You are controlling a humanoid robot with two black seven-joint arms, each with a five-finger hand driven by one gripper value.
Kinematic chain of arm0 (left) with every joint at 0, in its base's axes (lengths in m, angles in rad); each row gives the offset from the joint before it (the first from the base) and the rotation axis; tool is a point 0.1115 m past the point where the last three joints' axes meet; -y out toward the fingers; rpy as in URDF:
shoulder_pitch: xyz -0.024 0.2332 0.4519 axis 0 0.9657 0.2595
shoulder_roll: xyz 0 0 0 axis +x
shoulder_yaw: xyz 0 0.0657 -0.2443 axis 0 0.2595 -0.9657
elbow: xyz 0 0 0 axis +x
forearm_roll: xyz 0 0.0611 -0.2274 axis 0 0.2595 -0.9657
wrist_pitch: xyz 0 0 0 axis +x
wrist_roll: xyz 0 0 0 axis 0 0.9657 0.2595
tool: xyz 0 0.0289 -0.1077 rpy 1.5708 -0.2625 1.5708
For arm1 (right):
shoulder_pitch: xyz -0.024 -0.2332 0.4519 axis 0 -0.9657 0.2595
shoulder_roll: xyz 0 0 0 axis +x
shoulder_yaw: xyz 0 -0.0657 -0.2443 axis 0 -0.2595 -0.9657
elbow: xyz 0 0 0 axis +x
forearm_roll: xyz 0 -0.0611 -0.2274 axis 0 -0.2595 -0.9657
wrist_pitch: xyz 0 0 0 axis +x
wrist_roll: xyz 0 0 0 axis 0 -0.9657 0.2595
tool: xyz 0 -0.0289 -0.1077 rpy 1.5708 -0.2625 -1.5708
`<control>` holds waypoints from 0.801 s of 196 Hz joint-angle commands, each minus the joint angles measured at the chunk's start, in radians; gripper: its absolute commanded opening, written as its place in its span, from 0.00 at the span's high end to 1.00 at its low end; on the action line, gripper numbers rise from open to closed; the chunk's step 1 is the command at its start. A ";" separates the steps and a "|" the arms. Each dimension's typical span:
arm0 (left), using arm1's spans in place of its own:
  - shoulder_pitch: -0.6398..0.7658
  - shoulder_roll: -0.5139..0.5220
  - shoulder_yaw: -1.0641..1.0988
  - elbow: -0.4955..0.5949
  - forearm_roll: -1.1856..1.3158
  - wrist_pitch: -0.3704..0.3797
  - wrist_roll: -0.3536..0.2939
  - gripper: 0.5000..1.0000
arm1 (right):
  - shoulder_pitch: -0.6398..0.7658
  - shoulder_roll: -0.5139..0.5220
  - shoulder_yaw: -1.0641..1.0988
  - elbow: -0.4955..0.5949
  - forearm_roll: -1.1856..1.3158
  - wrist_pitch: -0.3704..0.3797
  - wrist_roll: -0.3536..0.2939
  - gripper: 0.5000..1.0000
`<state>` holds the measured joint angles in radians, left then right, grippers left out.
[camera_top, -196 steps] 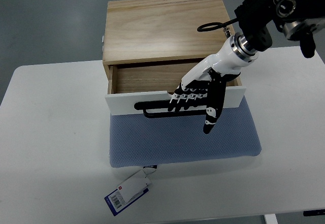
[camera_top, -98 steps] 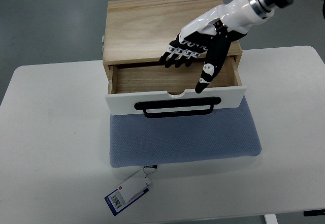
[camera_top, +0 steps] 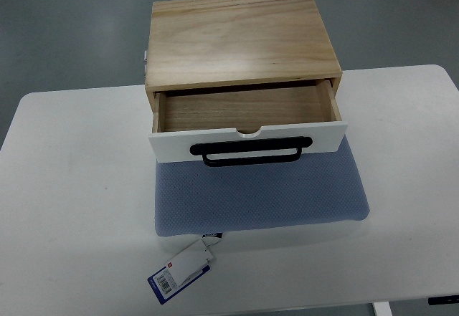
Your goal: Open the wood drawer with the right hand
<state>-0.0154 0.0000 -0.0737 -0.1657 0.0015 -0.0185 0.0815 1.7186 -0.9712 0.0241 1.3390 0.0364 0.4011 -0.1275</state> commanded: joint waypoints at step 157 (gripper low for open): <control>0.000 0.000 0.000 0.000 0.000 0.000 0.001 0.00 | -0.972 0.410 1.054 -0.328 -0.293 -0.455 0.170 0.13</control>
<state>-0.0155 0.0000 -0.0736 -0.1657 0.0015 -0.0185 0.0819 0.8049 -0.6086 1.0458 1.0286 -0.2229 -0.0543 0.0046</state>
